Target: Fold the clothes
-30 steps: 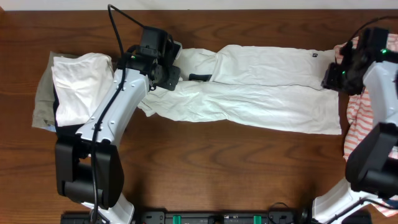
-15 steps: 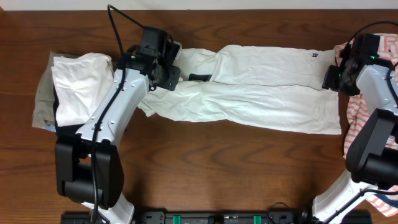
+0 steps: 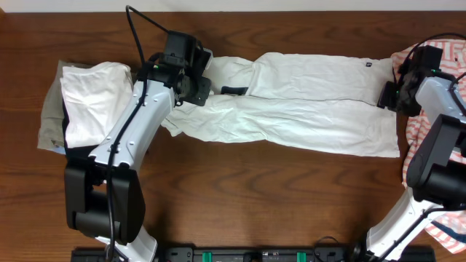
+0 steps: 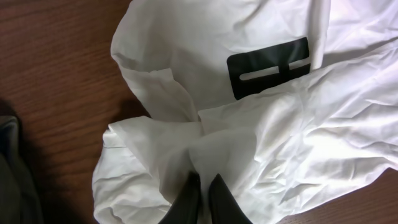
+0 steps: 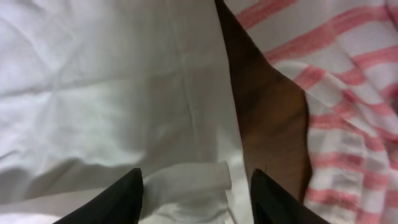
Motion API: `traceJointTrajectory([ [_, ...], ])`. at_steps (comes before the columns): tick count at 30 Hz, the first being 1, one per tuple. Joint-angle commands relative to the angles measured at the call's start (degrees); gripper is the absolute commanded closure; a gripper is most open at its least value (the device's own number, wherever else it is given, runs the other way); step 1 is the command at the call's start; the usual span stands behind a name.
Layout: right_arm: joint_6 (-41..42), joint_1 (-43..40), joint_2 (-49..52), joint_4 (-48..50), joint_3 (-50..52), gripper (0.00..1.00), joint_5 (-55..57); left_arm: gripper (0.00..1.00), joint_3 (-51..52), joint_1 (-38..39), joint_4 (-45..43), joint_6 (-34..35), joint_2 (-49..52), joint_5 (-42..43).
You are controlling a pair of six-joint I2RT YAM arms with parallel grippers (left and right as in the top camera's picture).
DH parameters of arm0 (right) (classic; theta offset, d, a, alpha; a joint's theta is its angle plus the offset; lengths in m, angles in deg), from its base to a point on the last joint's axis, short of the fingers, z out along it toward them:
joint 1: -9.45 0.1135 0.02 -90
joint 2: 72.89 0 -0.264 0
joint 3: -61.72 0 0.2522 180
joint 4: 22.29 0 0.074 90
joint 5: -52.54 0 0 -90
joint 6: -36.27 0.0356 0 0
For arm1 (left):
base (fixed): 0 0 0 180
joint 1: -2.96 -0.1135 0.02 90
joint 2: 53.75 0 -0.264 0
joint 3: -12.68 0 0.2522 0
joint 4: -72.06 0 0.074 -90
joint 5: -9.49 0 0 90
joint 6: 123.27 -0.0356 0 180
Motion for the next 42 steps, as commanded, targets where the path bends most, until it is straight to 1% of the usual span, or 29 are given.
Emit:
traceJointTrajectory([
  [1, -0.6, -0.1, 1.0, 0.9, 0.0, 0.49, -1.3, 0.94, 0.3, -0.2, 0.2, 0.3, 0.0, 0.6],
  [2, -0.6, -0.1, 1.1, 1.2, 0.0, 0.52, -1.8, 0.94, 0.3, -0.2, 0.2, 0.3, 0.0, 0.6],
  [3, -0.6, -0.1, 1.2, 1.4, 0.0, 0.60, -2.2, 0.94, 0.3, -0.2, 0.2, 0.3, 0.0, 0.6],
  [4, -0.6, -0.1, 1.2, 1.6, 0.0, 0.70, -2.9, 0.93, 0.3, -0.2, 0.2, 0.3, 0.0, 0.6],
  [5, -0.6, -0.1, 1.2, 1.7, 0.0, 0.89, -3.8, 0.94, 0.3, -0.2, 0.2, 0.3, 0.0, 0.6],
  [6, -0.6, -0.1, 1.2, 1.8, 0.0, 0.99, -4.5, 0.94, 0.3, -0.2, 0.2, 0.3, 0.0, 0.6],
  [10, -0.5, -0.1, 0.3, 1.0, -0.6, 0.99, -8.8, 0.94, 0.2, -0.2, -0.1, 0.3, -0.5, 0.6],
  [14, -0.5, -0.1, -4.9, -2.7, -4.3, 0.99, -8.8, 0.94, -1.4, -0.3, 0.0, 0.3, -3.7, 0.5],
  [22, -0.4, -0.2, -19.3, -15.0, -15.1, 0.99, -5.7, 0.94, -2.7, -0.3, -0.7, 0.9, -17.6, -7.9],
  [29, -0.4, -0.2, -28.9, -23.0, -21.0, 0.99, -5.0, 0.94, -3.8, -1.4, -0.7, 3.3, -31.2, -8.0],
  [33, -0.4, -0.2, -33.2, -27.2, -24.3, 0.99, -4.8, 0.94, -5.6, -1.4, -0.9, 3.3, -38.4, -8.1],
  [37, -0.4, -0.2, -37.7, -29.8, -26.9, 0.99, -3.8, 0.94, -7.2, -1.4, -1.6, 3.3, -44.8, -8.1],
  [42, -0.3, -0.2, -43.1, -31.9, -30.4, 0.99, 0.1, 0.94, -9.5, -1.4, -1.7, 3.3, -50.8, -8.1],
])
